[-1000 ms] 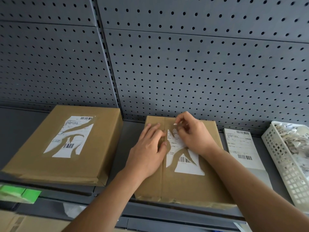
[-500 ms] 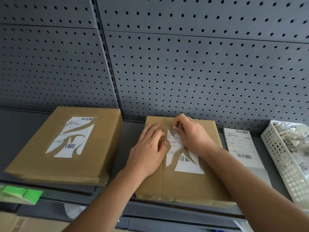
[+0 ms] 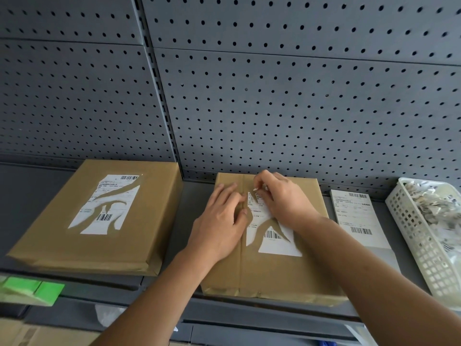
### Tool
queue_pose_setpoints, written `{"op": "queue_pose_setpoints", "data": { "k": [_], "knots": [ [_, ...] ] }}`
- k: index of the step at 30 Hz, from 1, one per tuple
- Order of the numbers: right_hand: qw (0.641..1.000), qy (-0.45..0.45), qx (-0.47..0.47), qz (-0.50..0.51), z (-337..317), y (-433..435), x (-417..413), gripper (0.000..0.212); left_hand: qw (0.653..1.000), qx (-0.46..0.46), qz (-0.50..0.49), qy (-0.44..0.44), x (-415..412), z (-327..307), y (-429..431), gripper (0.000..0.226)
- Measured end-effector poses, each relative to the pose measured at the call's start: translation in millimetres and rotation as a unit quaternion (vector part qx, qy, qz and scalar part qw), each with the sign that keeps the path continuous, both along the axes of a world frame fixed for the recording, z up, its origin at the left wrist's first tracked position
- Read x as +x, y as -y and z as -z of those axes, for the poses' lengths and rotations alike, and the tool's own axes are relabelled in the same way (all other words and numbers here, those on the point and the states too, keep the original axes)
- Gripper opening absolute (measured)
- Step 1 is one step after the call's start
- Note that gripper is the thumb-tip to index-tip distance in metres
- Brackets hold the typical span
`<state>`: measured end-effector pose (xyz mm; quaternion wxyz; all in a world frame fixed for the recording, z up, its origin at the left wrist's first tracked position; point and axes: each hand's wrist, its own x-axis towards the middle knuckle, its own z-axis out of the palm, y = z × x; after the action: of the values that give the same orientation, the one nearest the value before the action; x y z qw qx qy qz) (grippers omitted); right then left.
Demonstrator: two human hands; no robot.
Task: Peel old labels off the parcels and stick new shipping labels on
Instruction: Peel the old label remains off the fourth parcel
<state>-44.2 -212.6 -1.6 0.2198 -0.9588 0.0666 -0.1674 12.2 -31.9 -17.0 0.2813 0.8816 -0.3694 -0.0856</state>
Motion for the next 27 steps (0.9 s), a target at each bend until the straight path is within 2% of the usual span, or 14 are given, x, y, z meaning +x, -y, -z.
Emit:
{"op": "queue_pose_setpoints", "data": {
  "k": [3, 9, 15, 19, 27],
  "knots": [
    [1.000, -0.003, 0.023, 0.002, 3, 1, -6, 0.014, 1.000, 0.002, -0.002, -0.001, 0, 0, 0, 0.029],
    [0.989, 0.038, 0.143, 0.031, 6, 3, -34, 0.023, 1.000, 0.006, 0.001, 0.006, 0, 0, 0, 0.032],
    [0.977, 0.097, 0.187, 0.043, 6, 0, -46, 0.021, 1.000, 0.005, 0.005, 0.007, 1, 2, 0, 0.033],
    [0.964, 0.144, 0.216, 0.059, 1, -1, -58, 0.036, 1.000, 0.010, 0.007, 0.010, 1, 2, -1, 0.033],
    [0.931, 0.214, 0.274, 0.116, -13, 7, -78, 0.036, 1.000, 0.022, 0.008, 0.008, 0, 0, -1, 0.033]
  ]
}}
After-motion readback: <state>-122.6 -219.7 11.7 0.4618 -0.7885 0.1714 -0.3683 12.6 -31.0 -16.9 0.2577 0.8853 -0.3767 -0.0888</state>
